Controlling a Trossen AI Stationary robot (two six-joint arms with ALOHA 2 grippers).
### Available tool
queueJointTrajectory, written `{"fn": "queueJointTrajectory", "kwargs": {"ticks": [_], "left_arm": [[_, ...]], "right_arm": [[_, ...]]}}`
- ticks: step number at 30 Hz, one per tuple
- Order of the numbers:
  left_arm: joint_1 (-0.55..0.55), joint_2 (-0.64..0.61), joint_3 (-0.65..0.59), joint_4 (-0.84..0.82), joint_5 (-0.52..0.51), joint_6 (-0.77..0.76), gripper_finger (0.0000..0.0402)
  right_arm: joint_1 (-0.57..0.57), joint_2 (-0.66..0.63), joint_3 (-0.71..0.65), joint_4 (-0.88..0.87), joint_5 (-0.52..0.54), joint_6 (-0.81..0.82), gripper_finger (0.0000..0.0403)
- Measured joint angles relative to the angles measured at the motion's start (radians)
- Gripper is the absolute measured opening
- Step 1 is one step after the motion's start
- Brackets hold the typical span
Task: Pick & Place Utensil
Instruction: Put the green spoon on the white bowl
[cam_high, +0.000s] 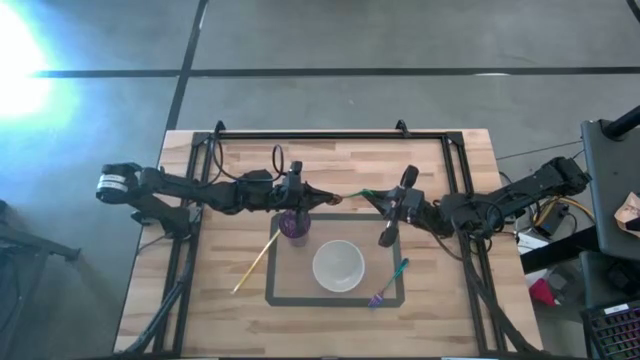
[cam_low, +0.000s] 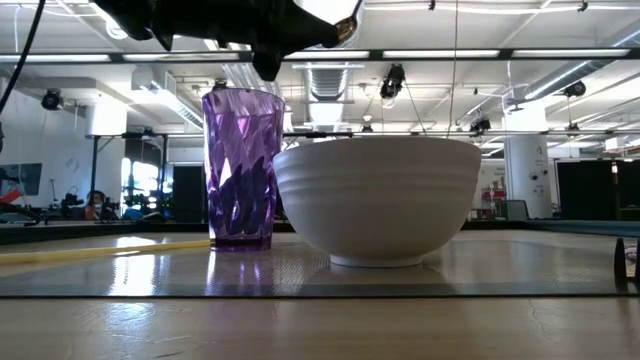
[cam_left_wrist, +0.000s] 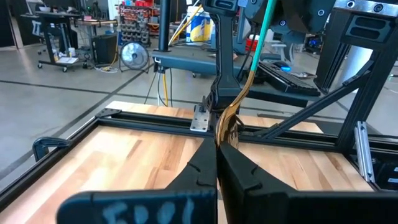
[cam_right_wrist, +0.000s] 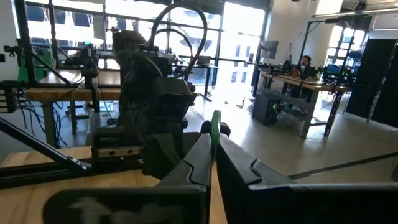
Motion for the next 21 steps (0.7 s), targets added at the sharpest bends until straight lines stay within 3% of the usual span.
{"fn": "queueJointTrajectory", "kwargs": {"ticks": [11, 21], "left_arm": [[0.000, 0.000, 0.000, -0.015, 0.008, 0.001, 0.0024], [0.000, 0.000, 0.000, -0.046, 0.007, 0.010, 0.0076]], "right_arm": [[0.000, 0.000, -0.005, -0.014, -0.001, -0.004, 0.0011], [0.000, 0.001, -0.005, -0.034, 0.000, -0.003, 0.0011]]}}
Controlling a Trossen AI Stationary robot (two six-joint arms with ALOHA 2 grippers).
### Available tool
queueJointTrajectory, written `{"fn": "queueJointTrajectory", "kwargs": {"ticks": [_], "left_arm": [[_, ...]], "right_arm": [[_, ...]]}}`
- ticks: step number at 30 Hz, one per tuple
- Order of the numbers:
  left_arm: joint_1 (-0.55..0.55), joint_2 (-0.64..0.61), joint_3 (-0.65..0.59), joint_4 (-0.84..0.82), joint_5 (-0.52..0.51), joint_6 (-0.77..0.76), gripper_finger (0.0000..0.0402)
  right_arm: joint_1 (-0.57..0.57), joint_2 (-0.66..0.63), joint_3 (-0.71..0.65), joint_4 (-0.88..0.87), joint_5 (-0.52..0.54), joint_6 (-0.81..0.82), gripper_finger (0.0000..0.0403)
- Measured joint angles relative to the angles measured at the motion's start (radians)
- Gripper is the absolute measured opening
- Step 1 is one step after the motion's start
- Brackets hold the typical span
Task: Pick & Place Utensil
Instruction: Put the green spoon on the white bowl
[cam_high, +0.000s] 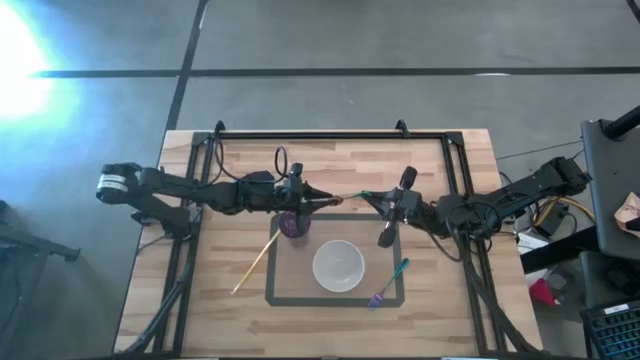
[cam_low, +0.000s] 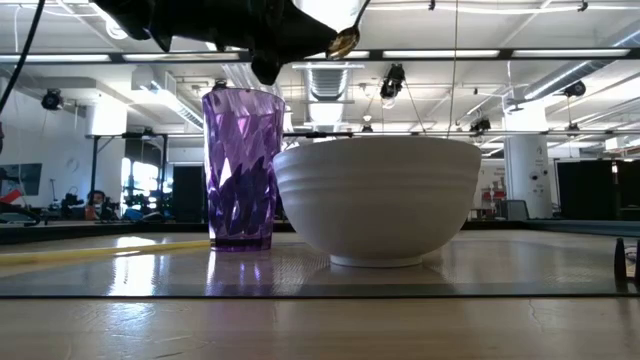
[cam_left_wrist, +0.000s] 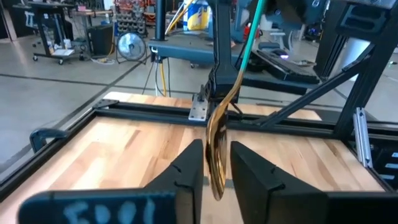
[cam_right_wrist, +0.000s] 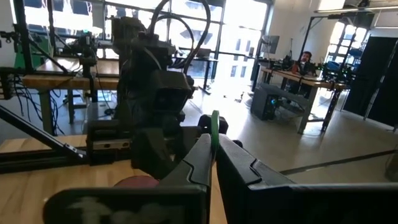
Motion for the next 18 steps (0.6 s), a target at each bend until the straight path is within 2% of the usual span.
{"fn": "queueJointTrajectory", "kwargs": {"ticks": [9, 18], "left_arm": [[0.001, -0.002, 0.007, -0.031, -0.062, 0.046, 0.0125], [0.002, -0.031, 0.057, -0.164, -0.062, 0.047, 0.0129]], "right_arm": [[0.000, -0.003, 0.007, -0.056, 0.000, 0.023, 0.0011], [0.000, -0.009, 0.046, -0.227, 0.000, 0.096, 0.0011]]}}
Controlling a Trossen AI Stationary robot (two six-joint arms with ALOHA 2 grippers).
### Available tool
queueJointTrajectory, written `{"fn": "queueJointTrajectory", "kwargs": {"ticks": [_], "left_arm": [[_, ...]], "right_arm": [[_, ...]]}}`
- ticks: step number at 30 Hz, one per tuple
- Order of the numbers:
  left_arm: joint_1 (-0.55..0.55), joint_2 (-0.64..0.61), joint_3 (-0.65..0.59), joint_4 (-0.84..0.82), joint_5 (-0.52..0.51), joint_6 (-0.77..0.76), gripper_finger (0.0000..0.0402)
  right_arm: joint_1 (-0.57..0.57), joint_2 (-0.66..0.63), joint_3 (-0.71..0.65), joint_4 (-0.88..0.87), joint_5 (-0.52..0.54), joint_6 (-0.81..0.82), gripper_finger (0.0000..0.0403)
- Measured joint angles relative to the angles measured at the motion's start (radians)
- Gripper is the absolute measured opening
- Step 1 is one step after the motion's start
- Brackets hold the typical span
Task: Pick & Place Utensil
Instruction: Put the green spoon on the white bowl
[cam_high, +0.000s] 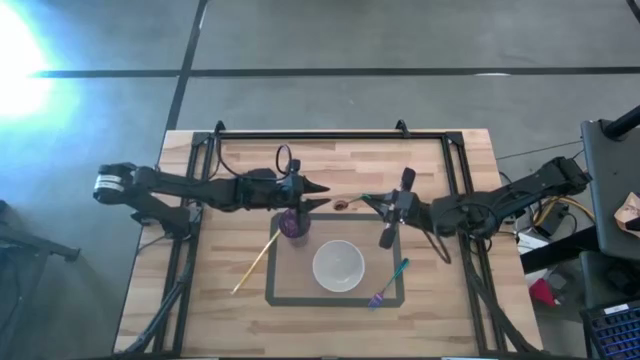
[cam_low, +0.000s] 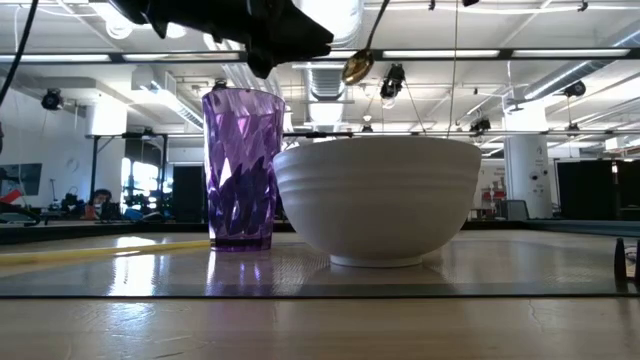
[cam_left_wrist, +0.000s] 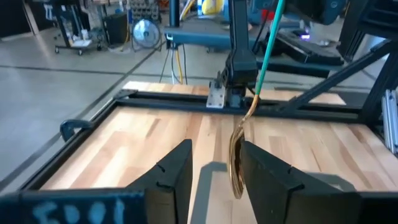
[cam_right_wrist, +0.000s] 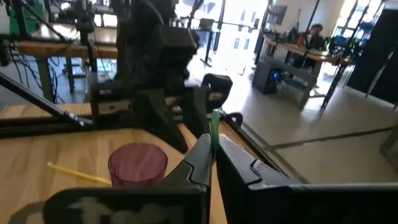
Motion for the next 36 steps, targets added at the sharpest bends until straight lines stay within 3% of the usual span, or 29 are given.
{"fn": "queueJointTrajectory", "kwargs": {"ticks": [19, 24, 36], "left_arm": [[0.000, -0.225, 0.027, -0.275, 0.000, 0.037, 0.0123], [-0.001, -0.273, 0.026, -0.354, 0.001, 0.070, 0.0119], [-0.039, -0.303, 0.026, -0.518, 0.001, 0.128, 0.0118]], "right_arm": [[-0.031, -0.229, 0.003, -0.341, -0.090, 0.200, 0.0011], [-0.072, -0.238, -0.004, -0.387, -0.197, 0.265, 0.0011], [-0.222, -0.214, -0.035, -0.384, -0.591, 0.364, 0.0011]]}}
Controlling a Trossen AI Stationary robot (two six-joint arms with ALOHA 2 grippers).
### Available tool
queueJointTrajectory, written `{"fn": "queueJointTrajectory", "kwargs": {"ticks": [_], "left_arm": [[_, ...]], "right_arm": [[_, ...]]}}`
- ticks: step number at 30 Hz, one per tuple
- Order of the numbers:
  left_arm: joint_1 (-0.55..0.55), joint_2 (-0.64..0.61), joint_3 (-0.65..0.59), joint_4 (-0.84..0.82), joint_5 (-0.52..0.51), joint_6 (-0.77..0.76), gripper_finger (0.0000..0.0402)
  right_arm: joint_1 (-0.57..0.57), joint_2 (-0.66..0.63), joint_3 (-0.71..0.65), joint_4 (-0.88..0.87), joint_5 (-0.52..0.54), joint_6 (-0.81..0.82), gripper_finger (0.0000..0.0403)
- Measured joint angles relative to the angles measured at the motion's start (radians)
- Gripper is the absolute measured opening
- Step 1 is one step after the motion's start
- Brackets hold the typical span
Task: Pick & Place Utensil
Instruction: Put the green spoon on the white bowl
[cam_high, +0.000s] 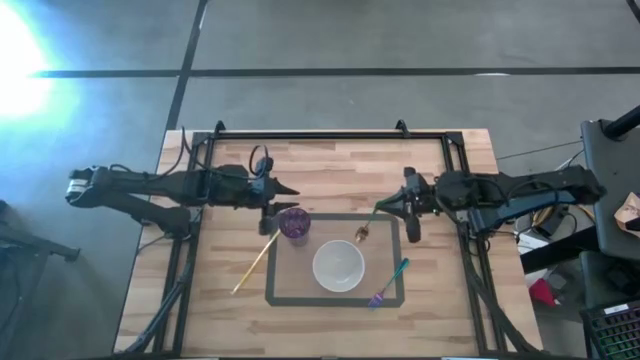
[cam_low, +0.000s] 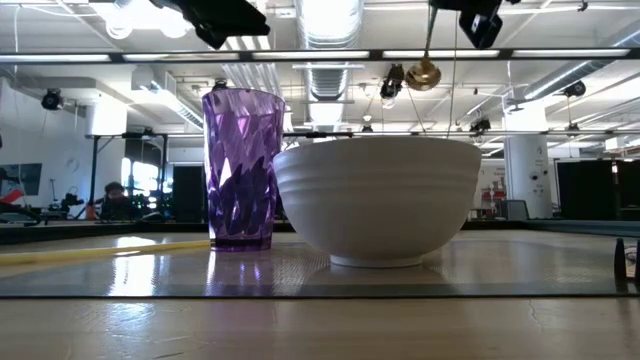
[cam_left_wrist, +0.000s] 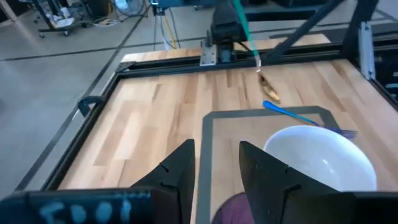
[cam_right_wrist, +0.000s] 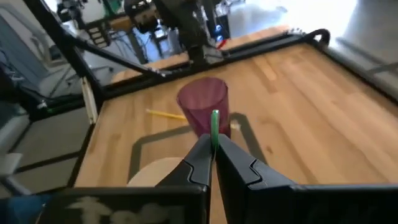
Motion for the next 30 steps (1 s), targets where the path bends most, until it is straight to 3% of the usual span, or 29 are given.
{"fn": "queueJointTrajectory", "kwargs": {"ticks": [7, 17, 30], "left_arm": [[-0.074, -0.001, 0.000, -0.005, 0.000, 0.034, 0.0115], [-0.197, -0.002, 0.001, -0.150, -0.012, -0.025, 0.0112], [-0.285, -0.002, 0.014, -0.386, -0.044, -0.241, 0.0110]], "right_arm": [[-0.098, 0.031, -0.068, 0.162, -0.202, 0.040, 0.0011], [-0.145, 0.146, -0.184, 0.418, -0.365, 0.138, 0.0011], [-0.145, 0.375, -0.205, 0.594, -0.410, 0.189, 0.0011]]}}
